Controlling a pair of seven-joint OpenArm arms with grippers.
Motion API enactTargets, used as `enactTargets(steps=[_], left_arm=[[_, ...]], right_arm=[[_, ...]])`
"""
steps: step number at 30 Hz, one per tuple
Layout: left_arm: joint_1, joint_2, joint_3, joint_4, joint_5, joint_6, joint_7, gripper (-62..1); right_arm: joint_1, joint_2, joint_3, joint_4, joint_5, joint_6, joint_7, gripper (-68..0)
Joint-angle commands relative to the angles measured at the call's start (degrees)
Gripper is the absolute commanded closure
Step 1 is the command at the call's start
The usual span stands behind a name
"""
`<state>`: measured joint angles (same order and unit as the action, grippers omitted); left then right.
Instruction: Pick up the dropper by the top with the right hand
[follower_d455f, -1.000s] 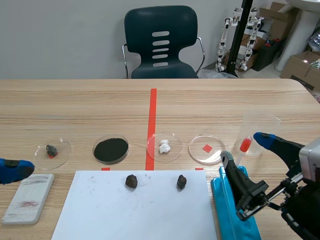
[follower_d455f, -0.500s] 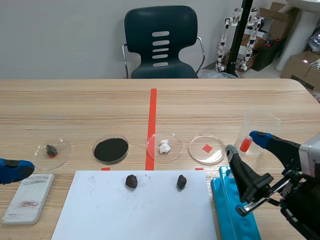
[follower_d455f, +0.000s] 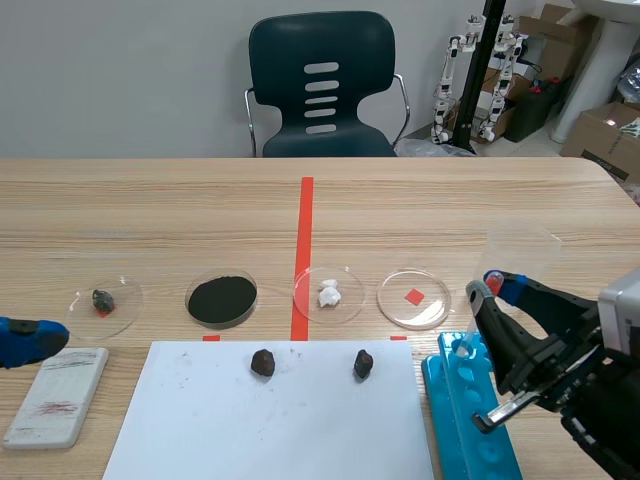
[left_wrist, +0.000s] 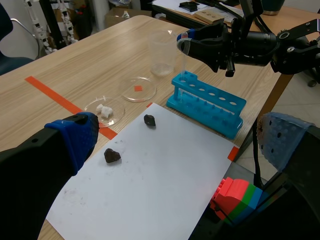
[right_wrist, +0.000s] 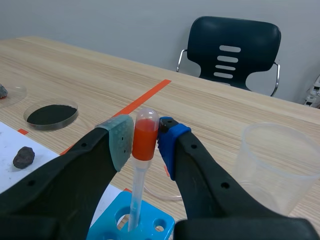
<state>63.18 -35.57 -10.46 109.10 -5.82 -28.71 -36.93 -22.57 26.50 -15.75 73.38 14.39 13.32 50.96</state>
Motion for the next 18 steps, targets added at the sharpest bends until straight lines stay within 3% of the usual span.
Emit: enactTargets(steps=[1, 6, 18], left_arm=[[0.4, 0.5, 0.2, 0.4, -0.5, -0.2, -0.9, -62.3], [0.4, 0.5, 0.2, 0.4, -0.5, -0.2, -0.9, -62.3], [0.4, 0.5, 0.2, 0.4, -0.5, -0.2, -0.9, -62.3]], right_arm=[[0.7, 0.6, 0.3, 1.1, 0.2, 0.1, 0.8, -11.5], [0.7, 0.6, 0.3, 1.1, 0.2, 0.1, 0.8, -5.8], [0.3, 1.3, 0.3, 2.2, 0.2, 0.1, -1.2, -4.9]])
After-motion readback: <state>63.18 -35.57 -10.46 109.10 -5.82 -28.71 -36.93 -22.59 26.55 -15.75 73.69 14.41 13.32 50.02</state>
